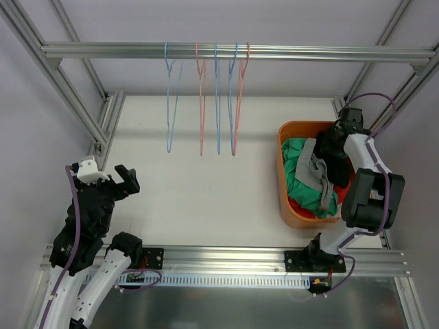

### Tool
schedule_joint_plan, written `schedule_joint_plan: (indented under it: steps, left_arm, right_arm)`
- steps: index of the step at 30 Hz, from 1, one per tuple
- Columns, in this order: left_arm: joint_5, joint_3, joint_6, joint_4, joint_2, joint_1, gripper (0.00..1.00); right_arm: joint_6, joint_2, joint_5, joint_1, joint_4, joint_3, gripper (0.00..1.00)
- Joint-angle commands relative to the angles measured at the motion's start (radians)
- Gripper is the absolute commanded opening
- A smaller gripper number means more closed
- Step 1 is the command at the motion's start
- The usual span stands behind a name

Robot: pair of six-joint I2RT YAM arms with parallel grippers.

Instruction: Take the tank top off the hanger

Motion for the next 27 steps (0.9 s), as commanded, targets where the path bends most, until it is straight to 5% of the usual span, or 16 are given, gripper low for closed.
schedule_joint_plan:
  steps: [1,7,8,9,14,21,25,27]
  left_arm:
    - [0.025,0.001,0.025,0.031,0.006,0.002,0.99]
    - [0.033,0.014,0.013,0.031,0.022,0.001,0.99]
    - [0.033,0.019,0.011,0.029,0.026,0.001,0.99]
    - [0.033,0.022,0.010,0.029,0.038,0.001,0.99]
    - [0.024,0.083,0.005,0.026,0.109,0.030,0.99]
    - [0.109,0.276,-0.013,-0.029,0.285,0.056,0.99]
    - [0.169,0.312,0.022,-0.040,0.266,0.056,0.99]
    - [0.168,0.297,0.060,-0.042,0.212,0.056,0.99]
  right_arm:
    - [0.012,-0.080,-0.017,0.021,-0.019,0.016,0.50]
    - [-0.009,-0.227,0.044,0.021,-0.162,0.137,0.74]
    - [-0.013,-0.261,0.078,0.021,-0.180,0.169,0.95]
    - [-0.016,-0.276,0.096,0.023,-0.211,0.182,0.99]
    - [-0.016,-0.400,0.097,0.054,-0.282,0.210,1.00]
    - [-0.037,-0.829,-0.020,0.277,-0.406,0.144,0.99]
    - [-0.068,-1.030,-0.088,0.284,-0.524,0.142,1.00]
    - [-0.068,-1.089,0.012,0.338,-0.604,0.153,0.99]
